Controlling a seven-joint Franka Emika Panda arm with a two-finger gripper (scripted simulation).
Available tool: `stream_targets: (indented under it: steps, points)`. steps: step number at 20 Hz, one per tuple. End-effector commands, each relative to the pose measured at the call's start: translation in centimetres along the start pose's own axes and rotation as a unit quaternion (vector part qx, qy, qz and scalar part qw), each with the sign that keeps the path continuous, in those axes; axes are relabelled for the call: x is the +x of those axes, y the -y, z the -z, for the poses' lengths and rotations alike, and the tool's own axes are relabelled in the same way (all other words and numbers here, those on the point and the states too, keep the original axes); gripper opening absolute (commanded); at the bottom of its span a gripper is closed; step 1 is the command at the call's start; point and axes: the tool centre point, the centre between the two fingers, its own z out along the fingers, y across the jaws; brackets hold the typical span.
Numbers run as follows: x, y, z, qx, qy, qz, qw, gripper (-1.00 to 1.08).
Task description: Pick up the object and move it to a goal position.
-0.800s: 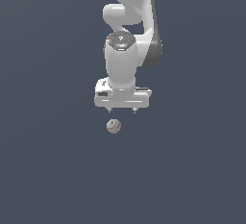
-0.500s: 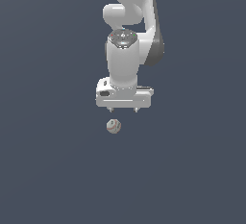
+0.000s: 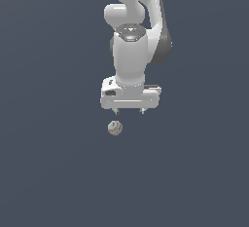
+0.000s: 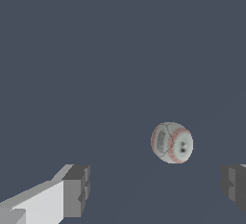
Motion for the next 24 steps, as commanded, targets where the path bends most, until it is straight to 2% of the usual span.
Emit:
stream_targets:
  steps: [1,10,17,24]
  points:
    - [0.0,-0.2,-0.4,0.000,0.002,-0.008,1.0000,1.00]
    - [-0.6,-2.5,-3.8,-0.003,0.017,-0.089,0.9959,1.00]
    - [-1.6,-5.1,-7.6,-0.012,0.032,-0.180,0.9831,1.00]
    - [-2.3,-6.5,-9.6,-0.018,0.040,-0.228,0.9727,1.00]
